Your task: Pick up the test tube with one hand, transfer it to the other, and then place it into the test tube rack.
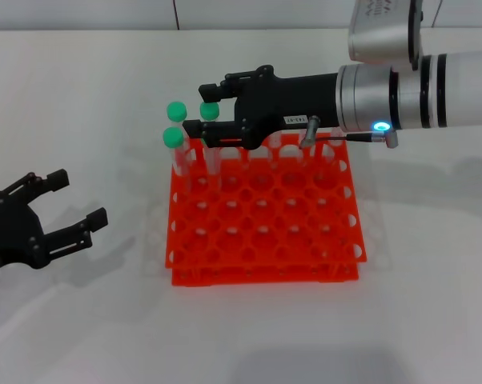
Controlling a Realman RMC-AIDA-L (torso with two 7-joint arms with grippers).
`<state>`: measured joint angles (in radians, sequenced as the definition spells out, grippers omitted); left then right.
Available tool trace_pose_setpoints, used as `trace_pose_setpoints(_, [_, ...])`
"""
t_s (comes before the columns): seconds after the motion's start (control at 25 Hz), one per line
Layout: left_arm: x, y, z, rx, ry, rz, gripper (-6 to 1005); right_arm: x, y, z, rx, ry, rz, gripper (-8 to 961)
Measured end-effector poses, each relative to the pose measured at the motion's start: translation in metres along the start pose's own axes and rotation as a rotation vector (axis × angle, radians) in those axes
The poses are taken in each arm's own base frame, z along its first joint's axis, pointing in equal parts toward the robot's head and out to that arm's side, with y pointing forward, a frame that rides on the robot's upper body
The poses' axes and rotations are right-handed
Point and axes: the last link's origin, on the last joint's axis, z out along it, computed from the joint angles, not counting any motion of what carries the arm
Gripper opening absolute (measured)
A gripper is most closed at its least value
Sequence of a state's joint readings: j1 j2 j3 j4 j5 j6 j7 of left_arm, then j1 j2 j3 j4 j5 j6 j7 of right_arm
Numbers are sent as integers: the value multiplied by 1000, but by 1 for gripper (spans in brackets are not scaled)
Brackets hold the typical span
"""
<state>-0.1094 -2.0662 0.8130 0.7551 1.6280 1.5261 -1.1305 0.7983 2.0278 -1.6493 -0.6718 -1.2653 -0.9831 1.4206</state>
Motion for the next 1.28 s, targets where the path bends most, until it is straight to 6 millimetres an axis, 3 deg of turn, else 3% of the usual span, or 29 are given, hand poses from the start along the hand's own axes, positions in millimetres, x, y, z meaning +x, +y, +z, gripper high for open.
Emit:
trace_pose_setpoints(0.12, [0,-1,1,-2,-1,-1,894,-1,0,0,-3,-2,-1,581])
trace_pose_setpoints(0.4, [6,-3,-1,-18,10,10,894,-2,4,-20,-28,-51,-2,583])
trace_pose_setpoints(0.92, [29,-12,10,-150,-28,22,894,59,5,-131,97,-92,67,588])
trace_pose_setpoints(1.28, [34,-8,16,-251,-87,13,894,93,21,-150,119,-50,44,591])
